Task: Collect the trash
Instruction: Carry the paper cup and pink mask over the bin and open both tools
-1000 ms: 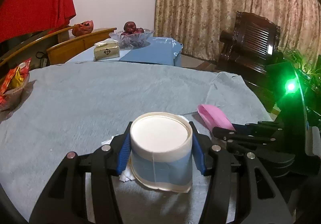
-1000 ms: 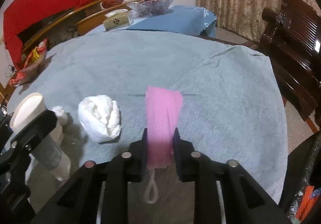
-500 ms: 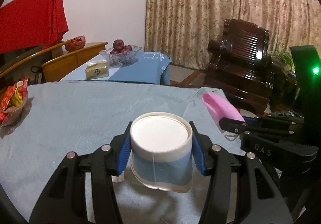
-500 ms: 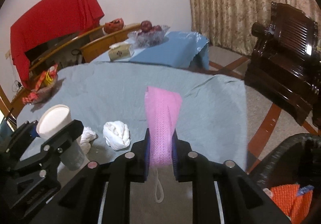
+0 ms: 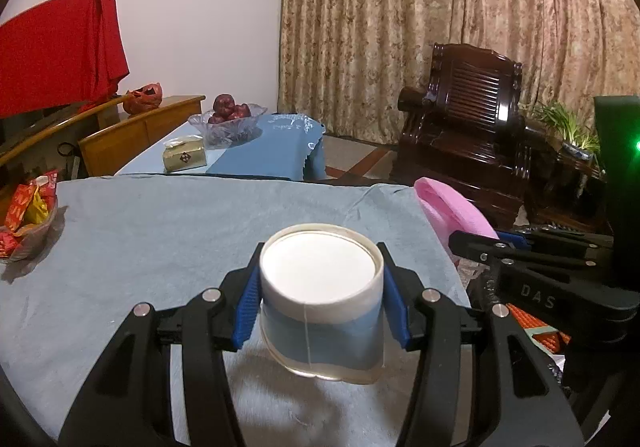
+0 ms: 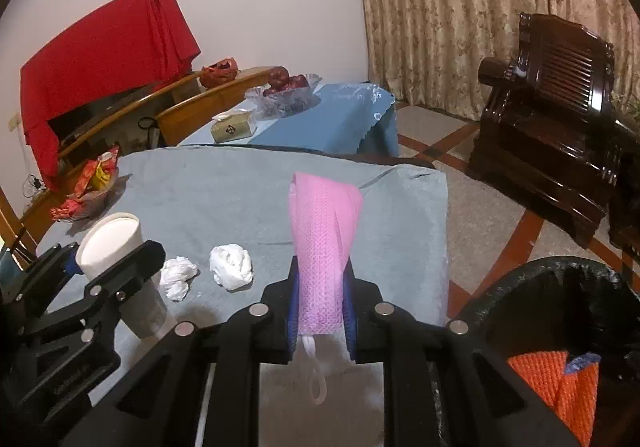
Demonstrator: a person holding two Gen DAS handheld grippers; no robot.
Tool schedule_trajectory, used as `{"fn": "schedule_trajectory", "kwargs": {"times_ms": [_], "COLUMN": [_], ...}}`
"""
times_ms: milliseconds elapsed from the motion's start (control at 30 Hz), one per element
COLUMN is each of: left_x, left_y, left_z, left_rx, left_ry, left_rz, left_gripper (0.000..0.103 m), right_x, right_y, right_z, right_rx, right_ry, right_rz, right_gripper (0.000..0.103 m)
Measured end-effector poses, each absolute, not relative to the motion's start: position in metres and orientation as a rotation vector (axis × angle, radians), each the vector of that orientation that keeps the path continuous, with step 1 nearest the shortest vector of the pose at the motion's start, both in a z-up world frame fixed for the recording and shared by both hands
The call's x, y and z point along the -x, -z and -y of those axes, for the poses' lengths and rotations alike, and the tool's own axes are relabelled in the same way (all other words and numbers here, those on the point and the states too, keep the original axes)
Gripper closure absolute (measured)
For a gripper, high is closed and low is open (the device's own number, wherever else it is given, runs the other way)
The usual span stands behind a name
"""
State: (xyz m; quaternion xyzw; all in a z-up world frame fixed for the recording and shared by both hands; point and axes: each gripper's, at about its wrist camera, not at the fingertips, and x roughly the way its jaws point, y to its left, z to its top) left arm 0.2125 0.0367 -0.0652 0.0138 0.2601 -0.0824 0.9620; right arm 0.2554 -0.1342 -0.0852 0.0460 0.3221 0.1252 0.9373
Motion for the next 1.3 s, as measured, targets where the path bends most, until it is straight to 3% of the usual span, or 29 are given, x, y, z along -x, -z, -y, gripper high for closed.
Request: {"fn": "schedule_trajectory", "kwargs": {"times_ms": [700,1300], "left_x": [-0.171,-0.163], "left_y": [0.026,0.022], "left_z": [-0.03,0.064], "left_rx": [-0.022,-0.057], "left_ry": [0.181,0.367], "left_rz": [-0.476,-0.462], "left_gripper": [0.052,0.052], "right_x": [-0.196,-0.139], "right_y": [0.043,0.036], "right_z": [0.143,0.239], "right_rx": [-0.064,-0.085], "right_ry": [-0.266,-0.059], "right_rz": [-0.566,-0.552], "right_gripper": [0.085,0.085]}}
